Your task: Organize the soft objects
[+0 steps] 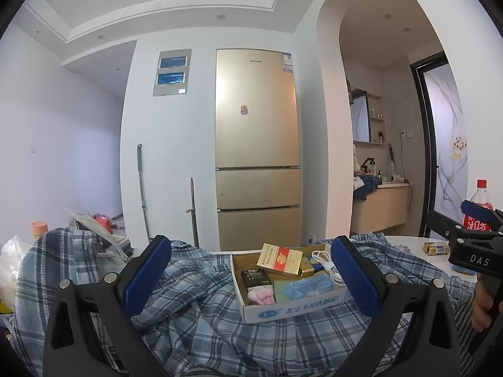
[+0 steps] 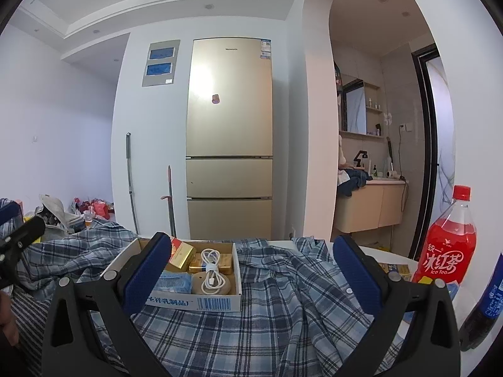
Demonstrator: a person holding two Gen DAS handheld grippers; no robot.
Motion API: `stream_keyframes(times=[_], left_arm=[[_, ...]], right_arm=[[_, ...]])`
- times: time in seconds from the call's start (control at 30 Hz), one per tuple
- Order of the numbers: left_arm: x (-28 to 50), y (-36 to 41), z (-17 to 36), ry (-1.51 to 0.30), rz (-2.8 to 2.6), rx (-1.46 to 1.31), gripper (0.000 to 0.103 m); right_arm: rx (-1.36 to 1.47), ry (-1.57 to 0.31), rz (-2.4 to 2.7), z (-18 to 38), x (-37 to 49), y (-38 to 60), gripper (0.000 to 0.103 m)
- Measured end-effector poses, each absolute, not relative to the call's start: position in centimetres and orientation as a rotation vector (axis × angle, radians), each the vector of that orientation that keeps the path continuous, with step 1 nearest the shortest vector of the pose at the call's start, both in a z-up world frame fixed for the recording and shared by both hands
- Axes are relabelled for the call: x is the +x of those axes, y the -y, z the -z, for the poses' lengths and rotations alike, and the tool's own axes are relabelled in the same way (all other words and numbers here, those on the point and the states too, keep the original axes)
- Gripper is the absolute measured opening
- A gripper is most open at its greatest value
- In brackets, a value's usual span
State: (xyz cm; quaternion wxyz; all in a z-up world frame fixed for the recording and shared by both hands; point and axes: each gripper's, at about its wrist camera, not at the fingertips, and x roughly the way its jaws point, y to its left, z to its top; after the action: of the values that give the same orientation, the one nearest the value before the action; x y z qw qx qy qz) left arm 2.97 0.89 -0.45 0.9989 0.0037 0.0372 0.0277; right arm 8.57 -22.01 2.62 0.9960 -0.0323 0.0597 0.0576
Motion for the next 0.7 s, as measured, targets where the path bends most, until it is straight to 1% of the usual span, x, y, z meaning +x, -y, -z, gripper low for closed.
stream_keyframes(times=[0.33, 0.7], left_arm=[[3.47, -0.83, 0.7, -0.101, -0.061, 0.014, 0.103], [3.37, -0.88, 0.88, -0.076, -0.058, 0.015, 0.103]], right_arm=[[-0.076, -0.096, -0.117, -2.67, 8.04, 21.73, 0.103], [-0.074, -0.101, -0.118, -2.75, 7.99, 21.85, 0.103]])
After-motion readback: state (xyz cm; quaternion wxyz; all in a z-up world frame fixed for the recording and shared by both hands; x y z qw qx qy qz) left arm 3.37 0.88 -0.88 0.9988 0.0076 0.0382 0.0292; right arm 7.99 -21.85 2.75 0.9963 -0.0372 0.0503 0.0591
